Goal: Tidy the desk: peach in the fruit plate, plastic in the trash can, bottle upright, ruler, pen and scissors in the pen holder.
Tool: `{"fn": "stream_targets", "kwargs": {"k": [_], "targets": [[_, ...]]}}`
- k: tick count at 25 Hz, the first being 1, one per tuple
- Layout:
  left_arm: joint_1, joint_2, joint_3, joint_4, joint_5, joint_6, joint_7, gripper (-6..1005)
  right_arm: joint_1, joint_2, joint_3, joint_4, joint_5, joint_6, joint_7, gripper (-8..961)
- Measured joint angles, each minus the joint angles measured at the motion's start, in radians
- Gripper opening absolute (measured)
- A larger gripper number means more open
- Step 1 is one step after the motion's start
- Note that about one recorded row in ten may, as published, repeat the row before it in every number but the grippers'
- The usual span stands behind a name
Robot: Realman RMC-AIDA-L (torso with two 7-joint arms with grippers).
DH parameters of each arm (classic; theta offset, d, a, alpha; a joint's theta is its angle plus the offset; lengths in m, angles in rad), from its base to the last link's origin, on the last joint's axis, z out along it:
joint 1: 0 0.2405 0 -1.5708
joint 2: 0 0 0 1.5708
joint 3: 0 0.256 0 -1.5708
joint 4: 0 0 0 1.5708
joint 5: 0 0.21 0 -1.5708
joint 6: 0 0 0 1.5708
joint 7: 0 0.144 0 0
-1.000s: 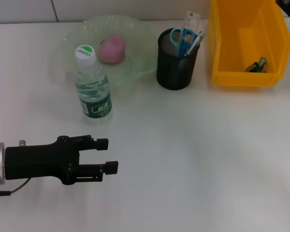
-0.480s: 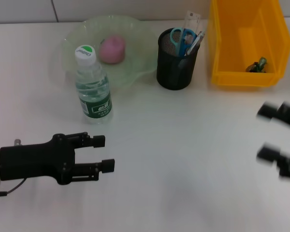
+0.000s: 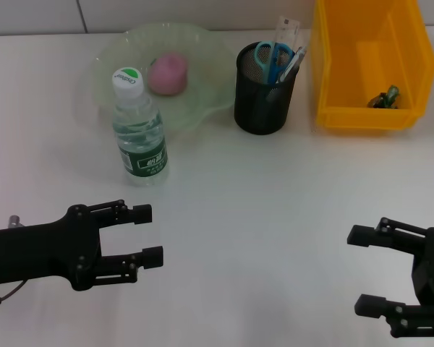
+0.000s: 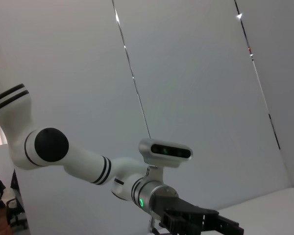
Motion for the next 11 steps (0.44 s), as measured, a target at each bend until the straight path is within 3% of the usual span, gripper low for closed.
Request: {"fn": "stream_targets", "kwargs": {"k": [11], "targets": [[0.000, 0.001, -0.011, 0.000, 0.000, 0.036, 0.005, 783, 0.008, 0.024, -0.010, 0.004, -0.007, 0.060, 0.000, 813]]}}
